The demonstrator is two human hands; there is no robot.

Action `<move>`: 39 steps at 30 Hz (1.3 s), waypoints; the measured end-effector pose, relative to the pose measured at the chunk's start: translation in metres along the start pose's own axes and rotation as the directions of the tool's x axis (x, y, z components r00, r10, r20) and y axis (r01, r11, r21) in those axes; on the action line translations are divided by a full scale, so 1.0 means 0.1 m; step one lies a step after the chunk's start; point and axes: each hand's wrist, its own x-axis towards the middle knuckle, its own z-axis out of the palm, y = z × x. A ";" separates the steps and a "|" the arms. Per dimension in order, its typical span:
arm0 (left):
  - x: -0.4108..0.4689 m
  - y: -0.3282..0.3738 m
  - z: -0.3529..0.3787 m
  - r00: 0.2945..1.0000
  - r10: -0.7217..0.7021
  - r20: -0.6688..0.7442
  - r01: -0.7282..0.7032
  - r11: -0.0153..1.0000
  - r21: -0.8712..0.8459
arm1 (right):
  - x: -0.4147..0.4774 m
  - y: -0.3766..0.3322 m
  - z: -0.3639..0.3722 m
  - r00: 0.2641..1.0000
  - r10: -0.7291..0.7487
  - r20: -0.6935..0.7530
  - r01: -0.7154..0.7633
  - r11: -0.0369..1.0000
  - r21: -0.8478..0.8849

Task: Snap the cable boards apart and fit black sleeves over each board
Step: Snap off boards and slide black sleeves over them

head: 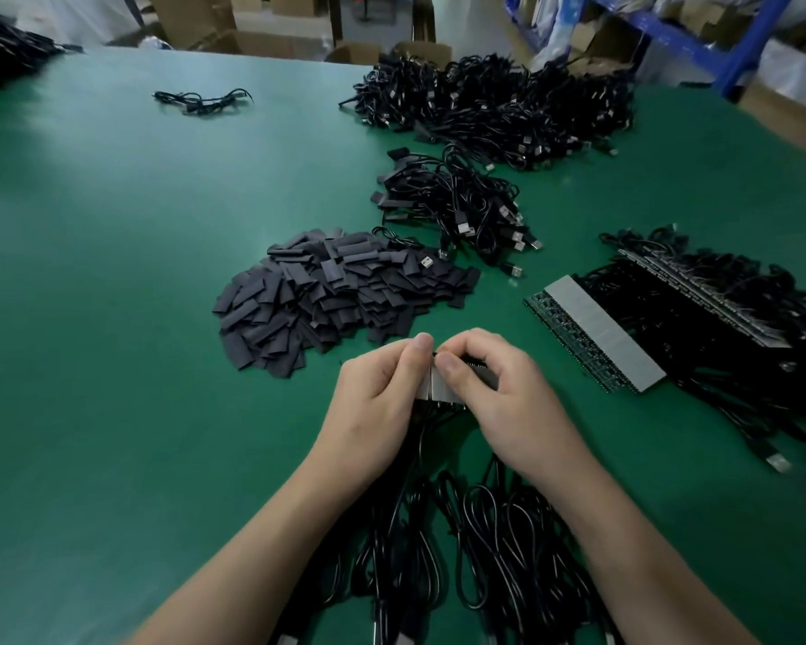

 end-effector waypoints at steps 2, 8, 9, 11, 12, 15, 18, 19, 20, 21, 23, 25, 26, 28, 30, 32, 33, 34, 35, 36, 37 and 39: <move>0.01 0.00 0.00 0.999 -0.008 -0.042 0.009 1.000 0.012 | -0.02 0.00 -0.01 1.000 -0.007 -0.023 0.006 1.000 -0.027; 0.06 -0.03 -0.09 0.973 0.006 -0.233 -0.004 1.000 0.011 | -0.06 -0.01 -0.05 0.994 -0.097 -0.048 0.065 0.892 -0.448; 0.06 -0.03 -0.10 0.972 0.017 -0.235 -0.019 1.000 -0.006 | -0.07 -0.04 -0.04 0.990 -0.138 -0.030 0.109 0.881 -0.460; 0.05 -0.01 -0.11 0.978 0.036 -0.207 -0.047 0.998 -0.046 | -0.09 -0.11 0.00 0.978 -0.208 0.008 0.193 0.893 -0.407; 0.05 0.00 -0.10 0.983 0.040 -0.178 -0.052 0.996 -0.066 | -0.10 -0.13 0.02 0.976 -0.218 0.018 0.210 0.914 -0.346; 0.05 0.01 -0.08 0.994 0.056 -0.092 -0.063 0.995 -0.077 | -0.12 -0.15 0.04 0.992 -0.127 -0.003 0.126 0.987 -0.099; 0.06 0.00 -0.09 0.996 0.081 -0.047 -0.084 0.993 -0.079 | -0.12 -0.16 -0.01 0.999 -0.043 -0.008 0.044 0.998 0.051; 0.07 0.00 -0.11 0.995 0.088 -0.054 -0.092 0.993 -0.068 | -0.11 -0.17 -0.03 0.999 -0.054 -0.002 0.054 0.996 0.064; 0.08 0.00 -0.12 0.993 0.093 -0.074 -0.096 0.994 -0.049 | -0.11 -0.17 -0.04 0.998 -0.067 0.009 0.066 0.994 0.090; 0.10 -0.01 -0.13 0.990 0.090 -0.107 -0.093 0.995 -0.024 | -0.10 -0.18 -0.05 0.997 -0.075 0.022 0.071 0.988 0.136; 0.17 -0.03 -0.17 0.978 0.078 -0.195 -0.062 0.995 0.083 | -0.10 -0.17 -0.05 0.997 -0.067 0.043 0.053 0.964 0.261; 0.26 -0.04 -0.24 0.969 0.092 -0.230 -0.016 0.950 0.311 | -0.10 -0.18 -0.05 0.997 -0.044 0.060 0.018 0.927 0.374; 0.32 -0.05 -0.26 0.974 0.102 -0.200 -0.005 0.899 0.437 | -0.10 -0.19 -0.04 0.997 -0.033 0.072 -0.001 0.903 0.430; 0.44 -0.05 -0.28 0.986 0.122 -0.111 -0.025 0.776 0.630 | -0.10 -0.22 -0.05 0.994 -0.022 0.104 -0.039 0.833 0.552; 0.58 -0.04 -0.26 0.985 0.155 -0.078 -0.050 0.682 0.730 | -0.11 -0.26 -0.07 0.989 -0.030 0.147 -0.072 0.768 0.637; 0.70 -0.05 -0.23 0.985 0.153 -0.079 -0.035 0.624 0.781 | -0.11 -0.26 -0.08 0.985 -0.033 0.167 -0.090 0.730 0.677; 0.75 -0.06 -0.22 0.987 0.138 -0.080 -0.021 0.607 0.794 | -0.12 -0.25 -0.09 0.985 -0.029 0.169 -0.098 0.714 0.693; 0.79 -0.08 -0.22 0.989 0.127 -0.078 -0.013 0.596 0.803 | -0.11 -0.24 -0.10 0.985 -0.024 0.171 -0.106 0.697 0.709; 0.82 -0.11 -0.22 0.989 0.126 -0.076 -0.013 0.587 0.809 | -0.11 -0.22 -0.11 0.985 -0.021 0.174 -0.114 0.679 0.726; 0.84 -0.13 -0.23 0.988 0.136 -0.074 -0.019 0.582 0.813 | -0.11 -0.21 -0.12 0.983 -0.019 0.182 -0.124 0.661 0.740; 0.86 -0.14 -0.24 0.985 0.159 -0.072 -0.034 0.578 0.815 | -0.11 -0.21 -0.13 0.980 -0.020 0.198 -0.138 0.649 0.748; 0.86 -0.15 -0.26 0.974 0.216 -0.064 -0.072 0.567 0.821 | -0.10 -0.19 -0.14 0.973 -0.024 0.230 -0.159 0.650 0.743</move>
